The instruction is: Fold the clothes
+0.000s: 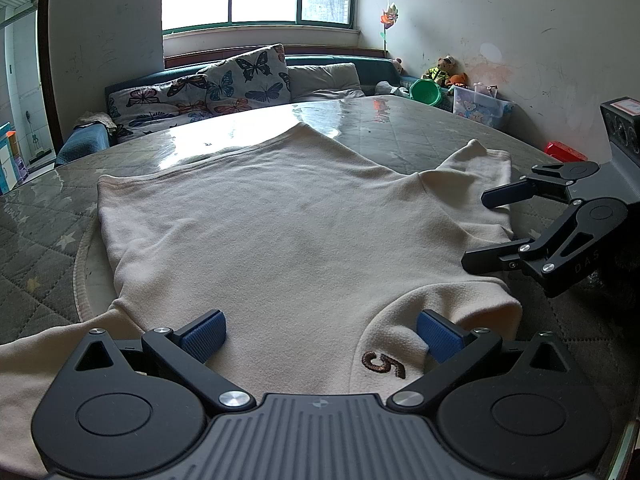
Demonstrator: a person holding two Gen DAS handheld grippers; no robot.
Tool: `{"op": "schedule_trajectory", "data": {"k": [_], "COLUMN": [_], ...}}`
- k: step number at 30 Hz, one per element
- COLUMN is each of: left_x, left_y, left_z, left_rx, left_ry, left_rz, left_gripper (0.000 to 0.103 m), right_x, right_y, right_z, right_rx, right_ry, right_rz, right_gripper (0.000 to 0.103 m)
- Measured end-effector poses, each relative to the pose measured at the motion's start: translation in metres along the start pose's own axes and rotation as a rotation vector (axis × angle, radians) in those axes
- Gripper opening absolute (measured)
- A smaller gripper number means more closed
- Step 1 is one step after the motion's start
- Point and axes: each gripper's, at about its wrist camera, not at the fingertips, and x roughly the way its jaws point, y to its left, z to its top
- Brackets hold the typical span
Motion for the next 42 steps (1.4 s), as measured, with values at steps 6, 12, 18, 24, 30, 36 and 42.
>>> {"op": "schedule_trajectory", "data": {"k": [6,12,18,24,30,36,42], "left_x": [0.001,-0.005,-0.008,-0.005,-0.003,-0.003,-0.002], "left_y": [0.000,-0.007,-0.012,-0.023,-0.026,-0.031,-0.037], "left_z": [0.004,0.017,0.030,0.034,0.035,0.036,0.035], "left_rx": [0.011,0.042,0.021,0.035,0.030,0.032,0.046], "left_ry": [0.014,-0.004,-0.024,-0.027,-0.023,-0.022,-0.017], "left_rz": [0.004,0.050,0.021,-0.016,-0.037,-0.051,-0.062], "left_gripper": [0.103,0.103,0.103,0.103,0.103,0.103,0.103], "right_x": [-0.007,-0.014,-0.025,-0.038,-0.048,-0.048,-0.036], "right_y": [0.005,0.006,0.007,-0.011,-0.056,-0.116,-0.156], "right_z": [0.000,-0.001,-0.005,-0.006,-0.006,-0.009,-0.009], "right_rx": [-0.025,-0.042,-0.046,0.024,0.183,0.409,0.540], "right_ry": [0.005,0.030,0.029,0.008,-0.018,-0.023,-0.012], "right_rz": [-0.019,-0.028,-0.037,-0.092,-0.218,-0.319,-0.373], "right_gripper": [0.103,0.103,0.103,0.103,0.098,0.084,0.065]}}
